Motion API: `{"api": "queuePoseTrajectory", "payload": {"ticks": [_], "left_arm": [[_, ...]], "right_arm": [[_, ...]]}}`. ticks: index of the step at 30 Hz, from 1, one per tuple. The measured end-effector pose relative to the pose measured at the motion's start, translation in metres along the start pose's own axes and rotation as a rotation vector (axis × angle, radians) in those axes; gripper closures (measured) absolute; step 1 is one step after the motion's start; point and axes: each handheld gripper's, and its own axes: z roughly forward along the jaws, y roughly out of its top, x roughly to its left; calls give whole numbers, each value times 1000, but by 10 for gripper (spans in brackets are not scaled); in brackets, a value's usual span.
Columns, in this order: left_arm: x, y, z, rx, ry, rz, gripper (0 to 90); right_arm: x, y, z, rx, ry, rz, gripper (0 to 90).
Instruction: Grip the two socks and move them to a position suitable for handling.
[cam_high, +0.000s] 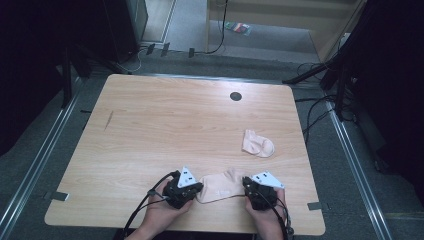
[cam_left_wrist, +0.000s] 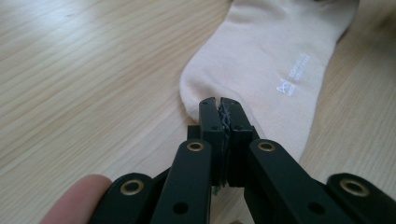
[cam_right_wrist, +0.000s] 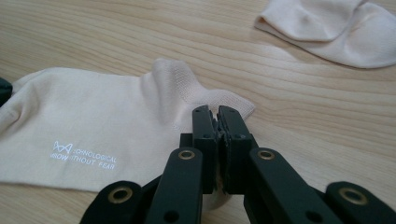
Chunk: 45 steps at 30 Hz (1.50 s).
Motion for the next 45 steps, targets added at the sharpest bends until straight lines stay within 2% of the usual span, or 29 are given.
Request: {"api": "queuePoseTrajectory", "payload": {"ticks": [1,7,8,13,14,15,16,18,19,22,24,25,28,32,37,39,41,45], "left_arm": [[5,-1,-5,-10,-2,-20,900],[26,-8,-30,-36,26,-52,900],[32,-11,-35,-38,40,-61,900],[40,-20,-36,-21,43,-80,892],[41,-22,-36,-23,42,-86,847],[42,-23,-36,-33,45,-96,847],[47,-25,-38,-46,39,-127,691],[53,-25,-42,-77,33,-150,604],[53,-25,-42,-77,33,-150,576],[64,-27,-50,-129,38,-183,547],[70,-29,-54,-153,46,-197,525],[74,-29,-56,-163,49,-204,525],[84,-32,-61,-200,67,-229,516],[93,-35,-65,-209,90,-252,512],[98,-37,-68,-209,101,-261,519],[99,-37,-68,-208,101,-262,520],[99,-38,-68,-211,101,-262,520],[101,-40,-67,-206,102,-267,522]], "right_arm": [[2,0,0,-4,8,-3,878],[18,2,2,-28,69,1,878],[25,2,4,-29,93,1,878],[38,1,10,-17,114,-19,867],[40,0,11,-14,120,-22,801],[40,0,11,-14,120,-22,801],[37,-1,11,-26,130,-7,734],[31,2,7,-49,132,18,706],[31,2,7,-49,132,18,706],[14,8,2,-82,108,62,700],[-1,15,2,-96,63,91,700],[-1,15,2,-96,63,91,700],[-17,25,5,-106,7,113,700],[-36,37,15,-110,-72,129,706],[-59,52,35,-104,-139,169,713],[-63,53,39,-103,-146,173,715],[-72,57,48,-90,-159,204,716],[-80,60,56,-91,-151,230,710]]}}
